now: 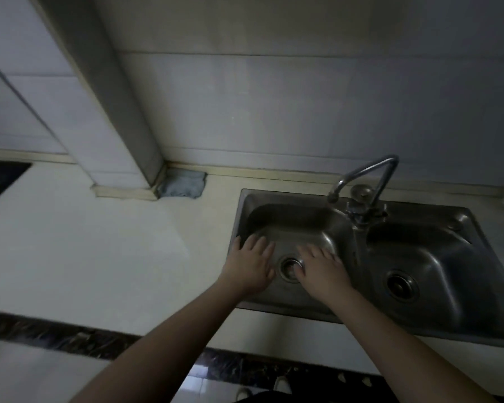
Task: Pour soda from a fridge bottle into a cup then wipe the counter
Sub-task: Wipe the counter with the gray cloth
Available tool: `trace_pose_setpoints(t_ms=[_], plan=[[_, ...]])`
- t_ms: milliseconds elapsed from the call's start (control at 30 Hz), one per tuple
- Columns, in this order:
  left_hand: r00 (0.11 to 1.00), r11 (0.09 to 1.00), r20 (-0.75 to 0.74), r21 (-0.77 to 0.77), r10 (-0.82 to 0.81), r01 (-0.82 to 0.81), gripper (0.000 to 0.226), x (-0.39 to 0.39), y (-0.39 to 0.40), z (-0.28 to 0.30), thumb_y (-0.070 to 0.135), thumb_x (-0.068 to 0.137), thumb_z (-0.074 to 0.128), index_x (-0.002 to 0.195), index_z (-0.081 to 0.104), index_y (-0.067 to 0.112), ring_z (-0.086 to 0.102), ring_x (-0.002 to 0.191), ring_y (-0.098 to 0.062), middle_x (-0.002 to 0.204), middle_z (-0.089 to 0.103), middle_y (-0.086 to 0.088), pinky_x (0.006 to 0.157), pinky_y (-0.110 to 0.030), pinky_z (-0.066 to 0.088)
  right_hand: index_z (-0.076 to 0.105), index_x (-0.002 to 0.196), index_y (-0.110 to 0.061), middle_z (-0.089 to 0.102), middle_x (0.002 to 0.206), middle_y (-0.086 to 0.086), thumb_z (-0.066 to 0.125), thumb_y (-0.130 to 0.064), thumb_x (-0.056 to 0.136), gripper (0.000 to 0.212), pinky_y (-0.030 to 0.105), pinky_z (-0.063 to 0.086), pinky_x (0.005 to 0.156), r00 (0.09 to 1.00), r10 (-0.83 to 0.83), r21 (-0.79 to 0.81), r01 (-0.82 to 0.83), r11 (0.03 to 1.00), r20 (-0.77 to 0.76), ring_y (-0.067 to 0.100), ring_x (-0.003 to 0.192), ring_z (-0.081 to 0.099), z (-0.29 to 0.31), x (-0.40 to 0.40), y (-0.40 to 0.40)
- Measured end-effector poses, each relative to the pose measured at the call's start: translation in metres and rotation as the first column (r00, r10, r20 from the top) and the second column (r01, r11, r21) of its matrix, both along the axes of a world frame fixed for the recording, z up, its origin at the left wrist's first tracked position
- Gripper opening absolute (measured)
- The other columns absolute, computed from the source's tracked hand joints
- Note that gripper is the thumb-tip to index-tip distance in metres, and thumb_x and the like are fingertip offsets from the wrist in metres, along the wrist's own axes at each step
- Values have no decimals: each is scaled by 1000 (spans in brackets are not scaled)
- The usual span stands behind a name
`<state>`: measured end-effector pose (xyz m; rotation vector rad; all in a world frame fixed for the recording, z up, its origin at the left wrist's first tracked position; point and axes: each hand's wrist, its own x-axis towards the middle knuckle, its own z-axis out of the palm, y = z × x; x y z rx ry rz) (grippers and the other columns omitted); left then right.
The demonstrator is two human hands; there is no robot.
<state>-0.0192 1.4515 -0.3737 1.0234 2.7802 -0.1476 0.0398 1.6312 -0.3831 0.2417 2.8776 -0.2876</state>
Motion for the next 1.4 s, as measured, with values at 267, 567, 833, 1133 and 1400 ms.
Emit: trace_pose_setpoints(t_ms=[267,567,833,1133,1400], plan=[[970,970,3,12,244,-244,57,12,-64,1,49,100,24,149,29,20,24,145,-29,155,32,-7,116,-50,20,19,151,-26,24,157,4,30,-46,98,58,42,21,114,979,206,-63,-205,977,11,25,142,23,-3,-27,-55],[927,927,5,9,375,-375,59,16,-158,-2,48,100,27,152,24,19,20,147,-23,160,25,-4,117,-47,18,21,150,-21,26,155,6,30,-40,99,56,42,21,114,941,338,7,-338,941,-25,26,140,24,-2,-40,-155],[927,926,-30,67,373,-371,63,6,-282,-6,47,98,23,156,15,21,14,149,-24,162,17,-4,118,-48,13,12,153,-22,11,160,7,30,-42,100,60,38,5,118,942,332,40,-330,943,-53,24,147,8,-2,-50,-293],[922,921,-9,62,386,-385,64,2,-397,-10,51,100,24,156,11,23,7,150,-24,164,10,-2,119,-48,9,14,153,-24,13,160,3,32,-43,99,60,37,8,117,958,277,13,-277,961,-74,23,146,10,2,-62,-390],[944,943,-9,43,330,-329,65,-21,-410,-9,51,100,21,157,5,25,2,151,-23,164,3,0,120,-46,8,13,153,-23,12,160,5,32,-43,99,61,38,8,118,953,293,81,-287,954,-77,24,146,10,-4,-67,-405]])
